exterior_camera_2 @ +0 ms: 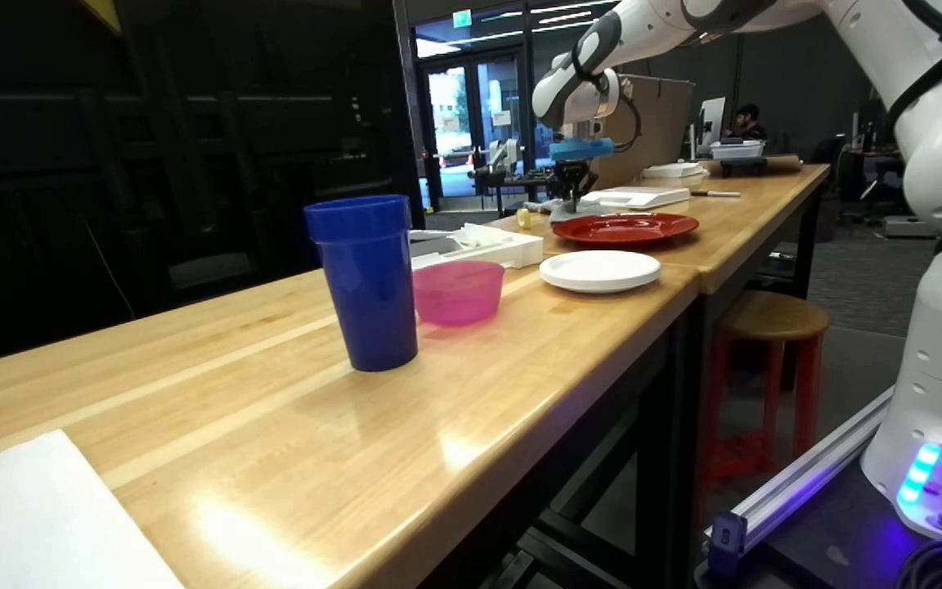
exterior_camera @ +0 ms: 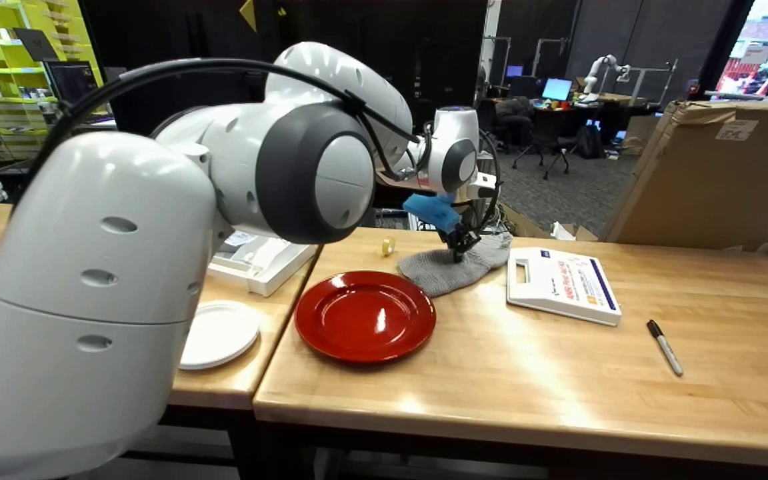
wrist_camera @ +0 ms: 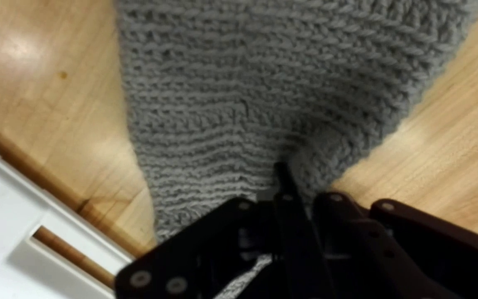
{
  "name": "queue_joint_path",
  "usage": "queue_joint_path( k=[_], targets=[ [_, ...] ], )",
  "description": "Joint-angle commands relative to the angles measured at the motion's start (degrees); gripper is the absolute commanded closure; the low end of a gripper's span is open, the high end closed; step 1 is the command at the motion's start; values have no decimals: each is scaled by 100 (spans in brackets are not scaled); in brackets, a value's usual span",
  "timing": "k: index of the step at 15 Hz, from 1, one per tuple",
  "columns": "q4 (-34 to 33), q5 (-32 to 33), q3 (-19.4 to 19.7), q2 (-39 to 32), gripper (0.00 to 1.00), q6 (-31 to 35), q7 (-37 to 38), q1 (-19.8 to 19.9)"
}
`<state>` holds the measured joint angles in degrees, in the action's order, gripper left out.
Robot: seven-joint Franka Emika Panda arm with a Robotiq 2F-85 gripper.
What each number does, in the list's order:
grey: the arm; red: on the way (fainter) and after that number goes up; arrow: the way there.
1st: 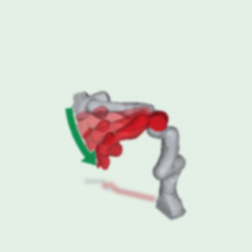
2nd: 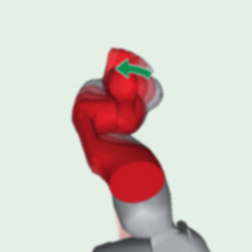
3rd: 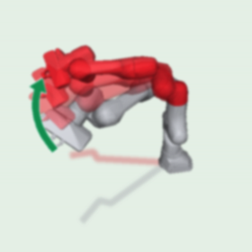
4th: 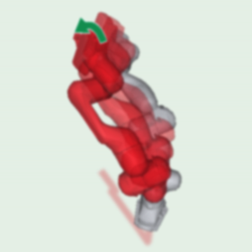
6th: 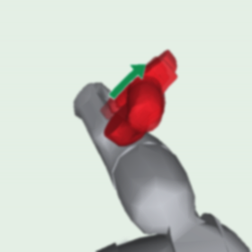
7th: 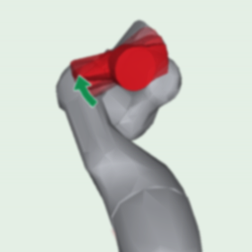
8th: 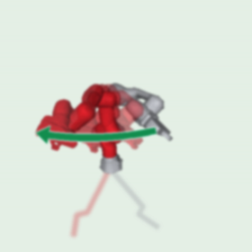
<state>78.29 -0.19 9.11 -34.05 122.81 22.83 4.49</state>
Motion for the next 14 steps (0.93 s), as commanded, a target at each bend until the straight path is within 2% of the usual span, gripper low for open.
queue_joint_path(
  k=[1, 14],
  targets=[
    [-135, -144, -76, 50, 100, -226, -144, 84],
    [186, -313, -168, 742, 99, 116, -647, 76]
  ],
)
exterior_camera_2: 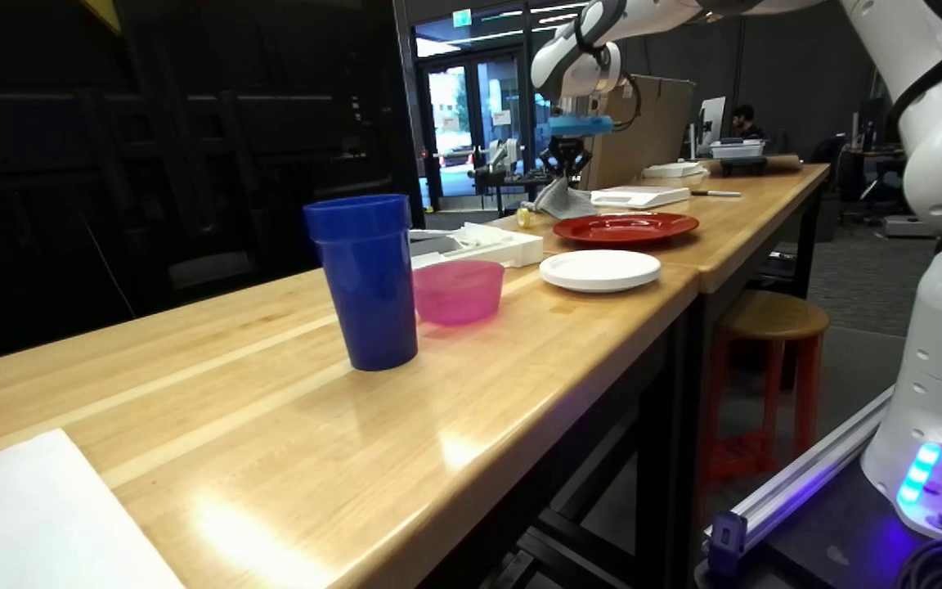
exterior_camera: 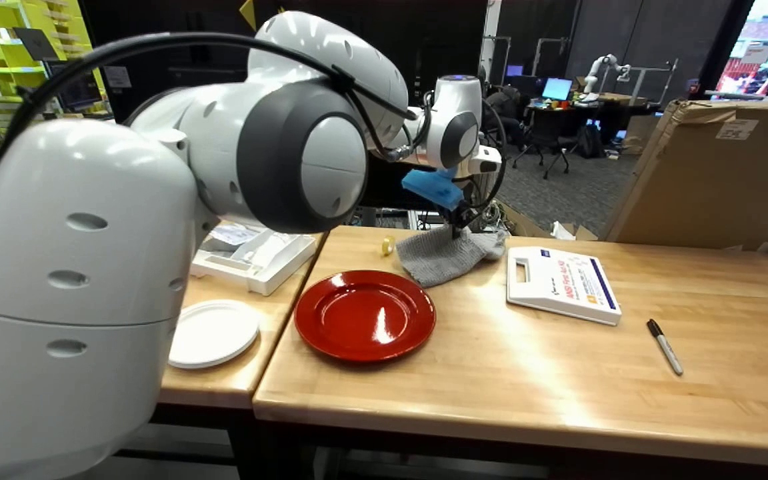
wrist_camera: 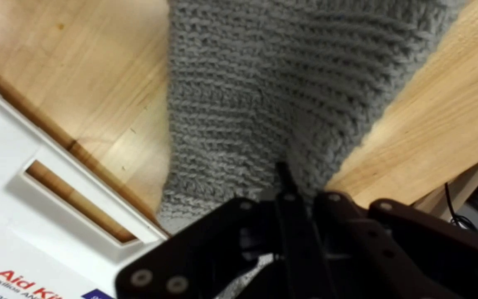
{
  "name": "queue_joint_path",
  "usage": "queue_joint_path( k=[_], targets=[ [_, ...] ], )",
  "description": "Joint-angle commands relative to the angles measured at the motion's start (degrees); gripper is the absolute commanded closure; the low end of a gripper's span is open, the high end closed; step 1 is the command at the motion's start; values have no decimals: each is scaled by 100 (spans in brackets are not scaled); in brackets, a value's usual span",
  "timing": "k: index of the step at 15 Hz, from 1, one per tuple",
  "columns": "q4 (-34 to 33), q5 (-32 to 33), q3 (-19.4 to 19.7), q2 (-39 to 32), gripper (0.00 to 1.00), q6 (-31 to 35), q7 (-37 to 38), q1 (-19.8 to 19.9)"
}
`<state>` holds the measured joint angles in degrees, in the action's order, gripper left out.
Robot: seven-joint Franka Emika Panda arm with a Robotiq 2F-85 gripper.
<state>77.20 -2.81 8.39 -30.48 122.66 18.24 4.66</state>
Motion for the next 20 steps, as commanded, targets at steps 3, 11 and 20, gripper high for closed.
queue_joint_path(
  k=[3, 11, 20],
  targets=[
    [378, -3, -94, 607, 99, 234, -254, 30],
    [876, 25, -177, 1233, 99, 666, -528, -18],
    [1733, 71, -177, 1952, 99, 1400, -614, -45]
  ],
)
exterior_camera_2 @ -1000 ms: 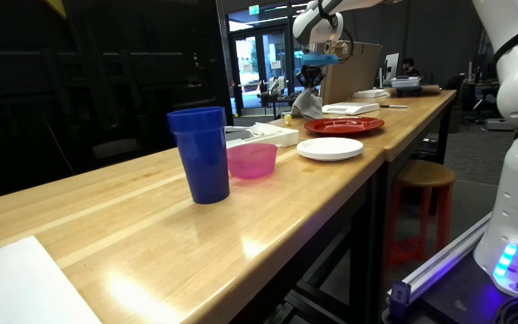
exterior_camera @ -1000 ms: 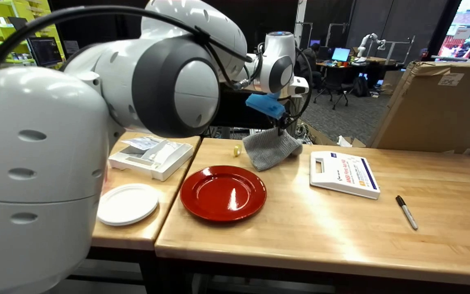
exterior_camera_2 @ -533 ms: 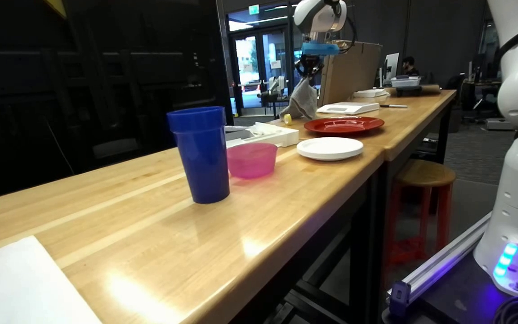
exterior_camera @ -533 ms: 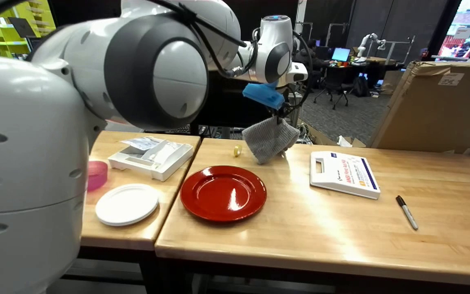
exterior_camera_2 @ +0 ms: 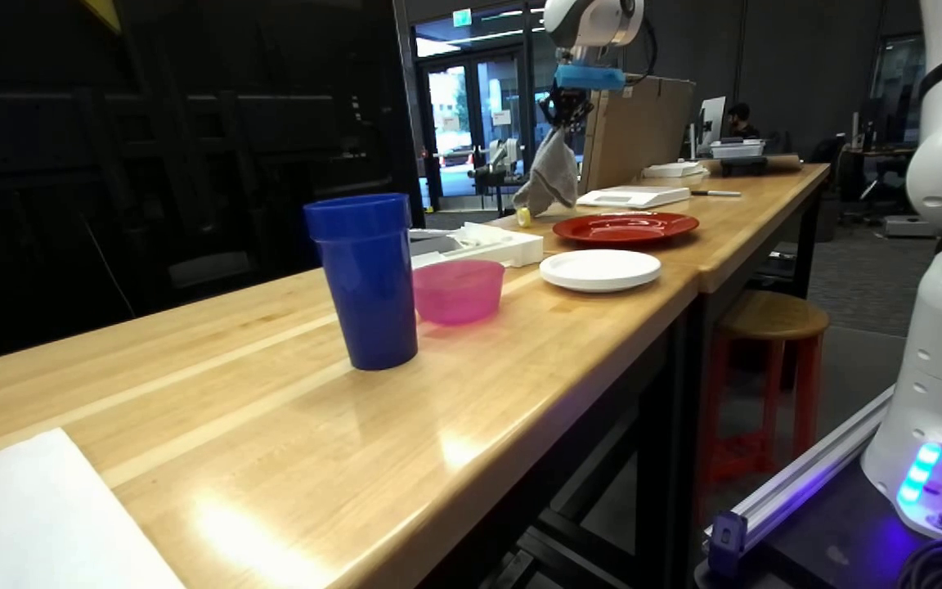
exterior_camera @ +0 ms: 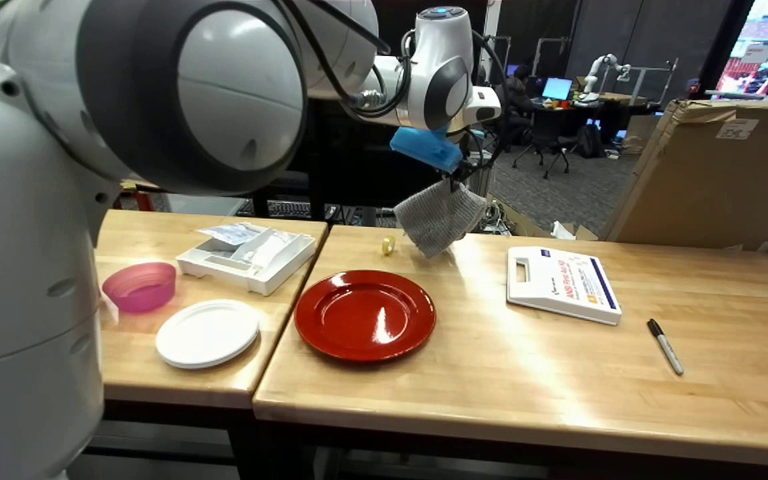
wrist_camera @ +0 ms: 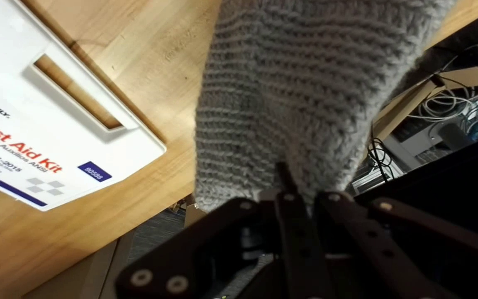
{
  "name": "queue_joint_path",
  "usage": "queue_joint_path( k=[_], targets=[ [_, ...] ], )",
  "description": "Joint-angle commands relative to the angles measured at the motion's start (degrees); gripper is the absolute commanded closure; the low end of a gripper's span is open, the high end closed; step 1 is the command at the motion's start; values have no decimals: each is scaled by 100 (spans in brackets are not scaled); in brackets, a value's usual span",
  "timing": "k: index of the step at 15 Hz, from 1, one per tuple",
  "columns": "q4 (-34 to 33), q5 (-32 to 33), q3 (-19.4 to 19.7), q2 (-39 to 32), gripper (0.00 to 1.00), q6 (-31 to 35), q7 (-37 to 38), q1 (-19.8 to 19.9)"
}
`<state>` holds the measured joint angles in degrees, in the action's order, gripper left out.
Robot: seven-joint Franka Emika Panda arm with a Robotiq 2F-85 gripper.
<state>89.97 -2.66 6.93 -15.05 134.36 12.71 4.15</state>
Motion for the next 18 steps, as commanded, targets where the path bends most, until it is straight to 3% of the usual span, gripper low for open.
queue_joint_path(
  k=[1, 10, 18],
  targets=[
    [474, 44, -34, 435, 99, 251, -53, 8],
    [1253, -15, -69, 1157, 99, 458, -379, 39],
    [2201, 167, -29, 1835, 99, 136, -283, 93]
  ],
)
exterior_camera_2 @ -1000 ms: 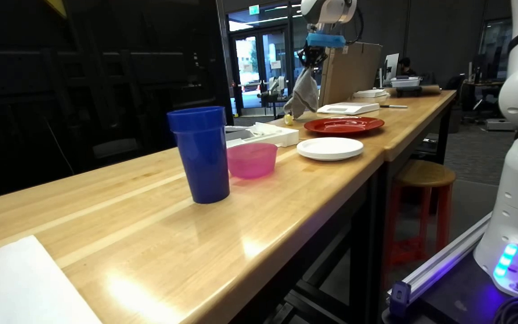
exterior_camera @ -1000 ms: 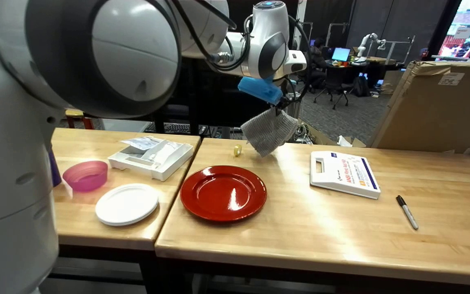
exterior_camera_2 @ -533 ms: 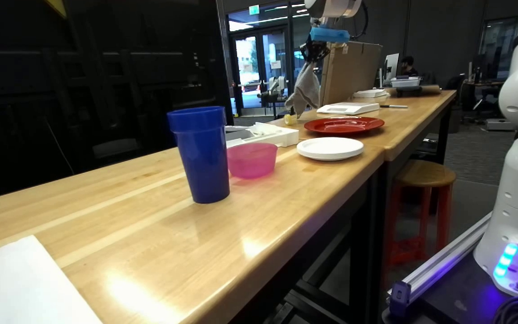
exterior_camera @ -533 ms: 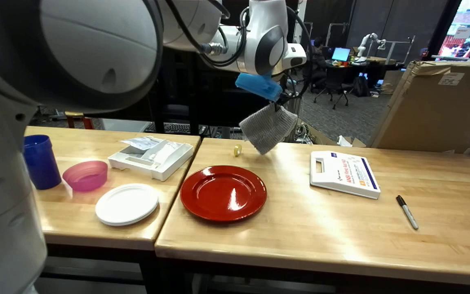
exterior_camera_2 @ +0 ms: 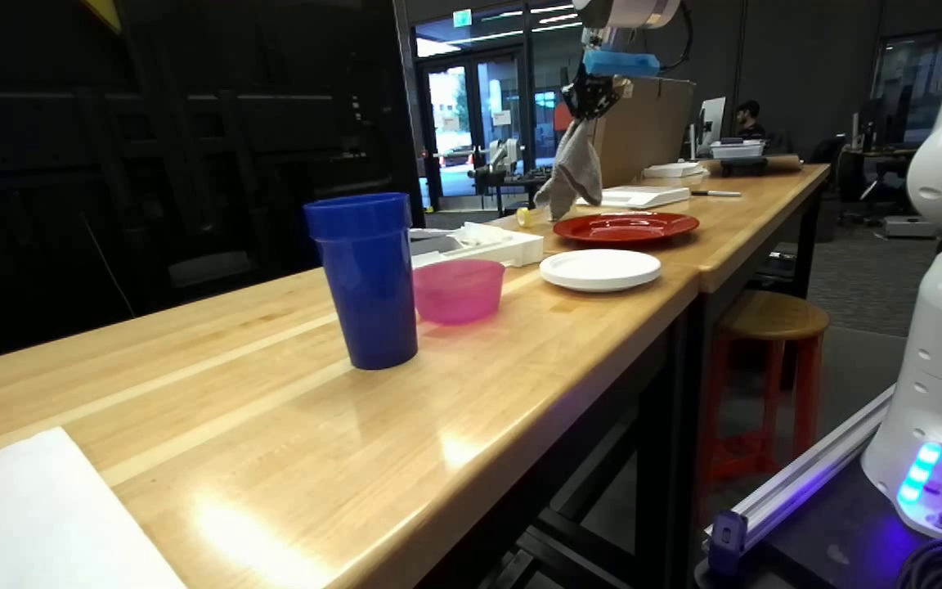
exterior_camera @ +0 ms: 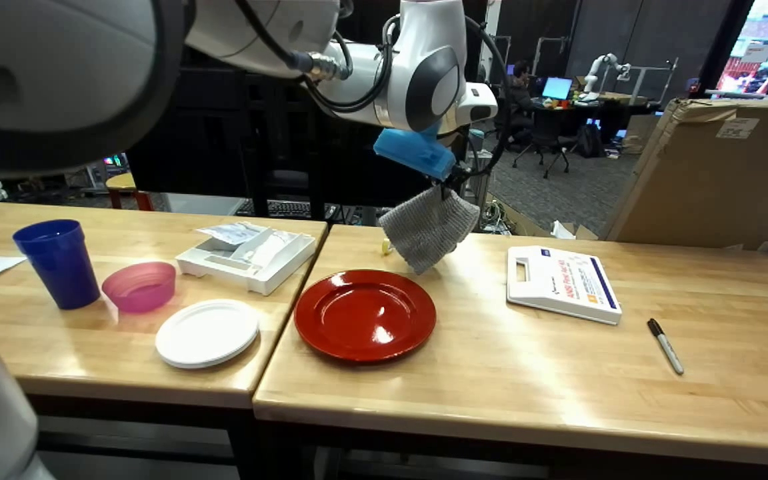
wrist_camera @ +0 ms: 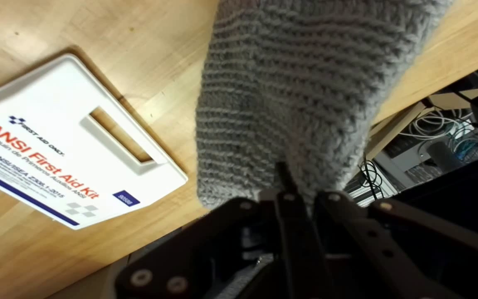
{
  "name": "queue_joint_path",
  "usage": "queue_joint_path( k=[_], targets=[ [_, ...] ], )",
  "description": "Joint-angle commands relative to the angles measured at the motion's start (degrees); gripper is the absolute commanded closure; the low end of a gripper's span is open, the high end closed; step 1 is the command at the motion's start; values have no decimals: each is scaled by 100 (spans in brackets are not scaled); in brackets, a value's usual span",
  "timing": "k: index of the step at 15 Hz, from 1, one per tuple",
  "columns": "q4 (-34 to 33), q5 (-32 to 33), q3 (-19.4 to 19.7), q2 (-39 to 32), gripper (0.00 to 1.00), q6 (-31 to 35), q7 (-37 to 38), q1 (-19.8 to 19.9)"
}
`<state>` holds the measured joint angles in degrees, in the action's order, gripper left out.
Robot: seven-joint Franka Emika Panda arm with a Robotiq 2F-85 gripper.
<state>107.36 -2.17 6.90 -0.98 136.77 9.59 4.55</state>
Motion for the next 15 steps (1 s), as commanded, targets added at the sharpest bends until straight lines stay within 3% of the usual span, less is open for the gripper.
queue_joint_path(
  k=[1, 5, 9, 10, 11, 15],
  targets=[
    [537, 158, -26, 483, 99, -122, 48, 65],
    [993, 310, -54, 868, 99, -209, -20, 77],
    [1518, 283, -96, 1425, 99, -791, -438, 43],
    [1080, 194, -77, 925, 99, -642, -267, 78],
    [1156, 193, -82, 996, 94, -669, -283, 78],
    [1144, 193, -79, 937, 94, -645, -281, 80]
  ],
)
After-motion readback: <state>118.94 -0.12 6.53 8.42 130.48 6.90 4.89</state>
